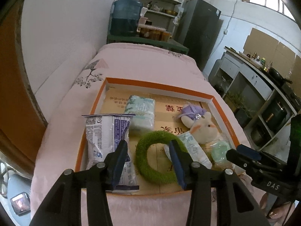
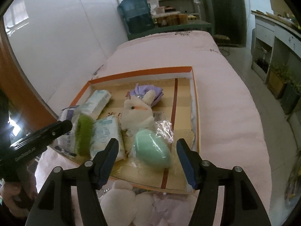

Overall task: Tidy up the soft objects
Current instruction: 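Open both tools to drop the green ring and sponge into the box, then move both tools back toward the remaining soft items, then grasp the white bunny with pink hat with the left tool while the right tool grasps the peach egg sponge, then carry the bunny and peach sponge with both tools over the box lid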

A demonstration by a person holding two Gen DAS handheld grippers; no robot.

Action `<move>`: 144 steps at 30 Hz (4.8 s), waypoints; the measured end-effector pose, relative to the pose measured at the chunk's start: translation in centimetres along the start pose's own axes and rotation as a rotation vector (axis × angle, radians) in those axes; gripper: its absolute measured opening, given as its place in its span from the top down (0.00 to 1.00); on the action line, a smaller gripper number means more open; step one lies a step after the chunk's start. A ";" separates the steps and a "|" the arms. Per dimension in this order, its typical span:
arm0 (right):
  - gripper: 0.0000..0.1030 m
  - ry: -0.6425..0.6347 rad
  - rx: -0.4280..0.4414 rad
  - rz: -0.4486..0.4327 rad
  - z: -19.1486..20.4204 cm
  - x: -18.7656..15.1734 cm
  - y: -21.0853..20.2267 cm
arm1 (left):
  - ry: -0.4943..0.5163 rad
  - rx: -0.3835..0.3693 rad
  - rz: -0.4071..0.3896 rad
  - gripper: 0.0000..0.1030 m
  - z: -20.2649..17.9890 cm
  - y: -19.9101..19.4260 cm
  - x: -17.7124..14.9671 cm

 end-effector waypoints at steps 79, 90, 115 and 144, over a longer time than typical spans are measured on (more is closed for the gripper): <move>0.51 0.009 0.026 0.072 1.6 -11.1 -4.6 | 0.110 -0.179 0.063 0.55 -6.8 -5.4 -5.8; 0.52 0.005 0.082 0.084 -1.3 -15.9 -10.0 | 0.354 -0.295 0.244 0.55 -12.3 0.5 -7.2; 0.52 0.025 0.090 0.030 -1.8 -14.7 -10.9 | 0.318 -0.373 0.207 0.63 -11.9 -1.0 -7.3; 0.52 -0.130 0.078 -0.154 4.0 -4.3 -12.7 | 0.104 -0.050 -0.133 0.63 -3.8 -10.4 -2.3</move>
Point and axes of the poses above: each gripper's, at about its wrist camera, not at the fingertips, and y roughly the way its jaws point, z to its left, x to its top, the point moved 2 cm from there along y, roughly the way its jaws point, and after that the axes turned 13 degrees about -x, right-handed, at the moved point
